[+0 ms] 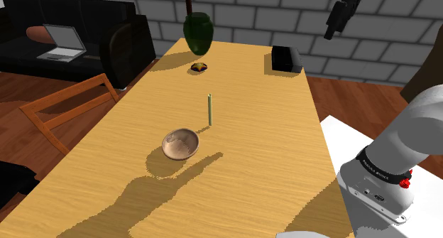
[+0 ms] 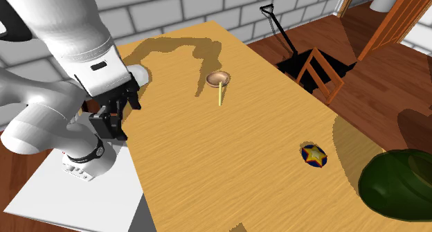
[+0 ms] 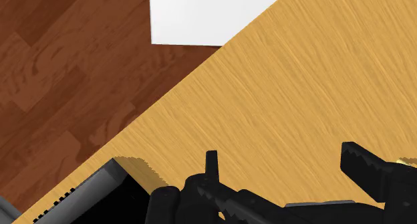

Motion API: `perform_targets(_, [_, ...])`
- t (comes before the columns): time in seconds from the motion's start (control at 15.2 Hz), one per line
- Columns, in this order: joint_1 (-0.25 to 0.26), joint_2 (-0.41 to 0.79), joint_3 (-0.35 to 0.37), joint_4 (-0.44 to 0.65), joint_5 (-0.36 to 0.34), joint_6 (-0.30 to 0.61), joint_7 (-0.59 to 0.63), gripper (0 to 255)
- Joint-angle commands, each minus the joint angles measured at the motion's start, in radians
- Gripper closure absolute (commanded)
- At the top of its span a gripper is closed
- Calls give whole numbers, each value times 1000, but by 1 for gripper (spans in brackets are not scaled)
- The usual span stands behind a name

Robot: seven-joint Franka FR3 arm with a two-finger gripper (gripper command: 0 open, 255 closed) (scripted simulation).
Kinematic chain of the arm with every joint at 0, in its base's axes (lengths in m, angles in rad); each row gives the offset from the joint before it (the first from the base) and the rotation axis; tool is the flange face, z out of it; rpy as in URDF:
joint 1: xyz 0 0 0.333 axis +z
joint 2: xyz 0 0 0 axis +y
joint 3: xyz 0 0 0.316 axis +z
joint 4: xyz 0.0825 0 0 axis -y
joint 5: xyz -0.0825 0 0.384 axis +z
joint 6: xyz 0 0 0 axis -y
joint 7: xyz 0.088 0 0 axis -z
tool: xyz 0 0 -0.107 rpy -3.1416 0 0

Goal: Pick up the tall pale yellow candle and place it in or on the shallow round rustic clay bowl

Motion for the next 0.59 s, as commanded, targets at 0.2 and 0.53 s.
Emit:
perform_targets(0.2, [28, 51, 47, -5, 33, 49, 46, 0])
perform_targets(0.53, [72, 154, 123, 7, 80, 129, 120, 0])
